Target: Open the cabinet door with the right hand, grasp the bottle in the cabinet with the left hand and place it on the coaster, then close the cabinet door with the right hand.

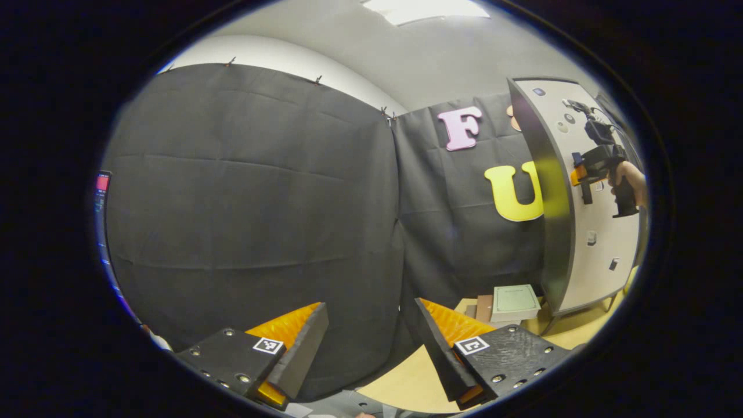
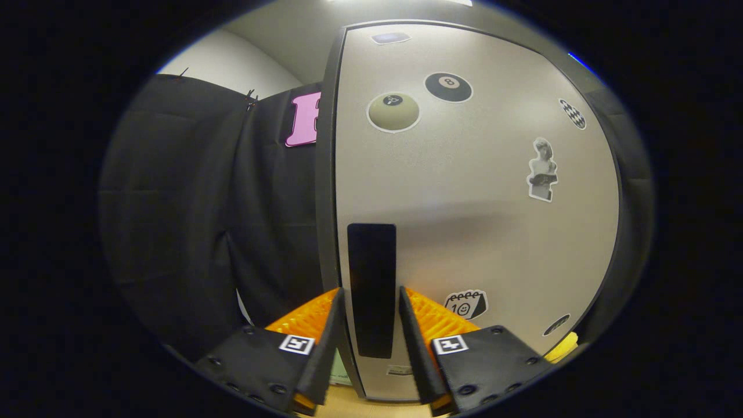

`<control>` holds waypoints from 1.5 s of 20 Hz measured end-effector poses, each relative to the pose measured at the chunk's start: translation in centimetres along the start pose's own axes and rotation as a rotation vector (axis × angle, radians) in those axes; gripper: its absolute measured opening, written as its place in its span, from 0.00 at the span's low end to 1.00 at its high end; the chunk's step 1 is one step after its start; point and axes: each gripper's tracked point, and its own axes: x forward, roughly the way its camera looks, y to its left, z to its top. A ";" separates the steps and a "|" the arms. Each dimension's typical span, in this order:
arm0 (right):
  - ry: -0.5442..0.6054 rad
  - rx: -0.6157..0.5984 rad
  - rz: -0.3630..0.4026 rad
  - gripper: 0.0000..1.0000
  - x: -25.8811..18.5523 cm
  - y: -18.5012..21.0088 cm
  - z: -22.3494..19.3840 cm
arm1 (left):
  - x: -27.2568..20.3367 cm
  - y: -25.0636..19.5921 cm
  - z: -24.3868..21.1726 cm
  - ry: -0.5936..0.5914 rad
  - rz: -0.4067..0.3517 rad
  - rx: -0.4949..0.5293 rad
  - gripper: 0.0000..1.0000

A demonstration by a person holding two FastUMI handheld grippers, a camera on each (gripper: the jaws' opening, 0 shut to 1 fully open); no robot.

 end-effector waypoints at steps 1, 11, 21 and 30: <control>0.018 0.006 -0.005 0.35 0.3 0.2 -0.4 | 0.1 0.1 -0.1 0.001 0.000 0.000 0.89; 0.064 -0.042 0.026 0.16 -1.0 0.0 -0.7 | 1.4 -1.2 -0.1 -0.006 -0.051 -0.024 0.89; 0.067 -0.042 0.143 0.15 -5.8 0.4 -0.4 | 2.4 -8.2 1.6 -0.050 -0.238 -0.023 0.89; 0.060 -0.033 0.239 0.16 -8.7 -0.6 0.2 | 1.4 -18.4 3.3 -0.079 -0.420 -0.019 0.89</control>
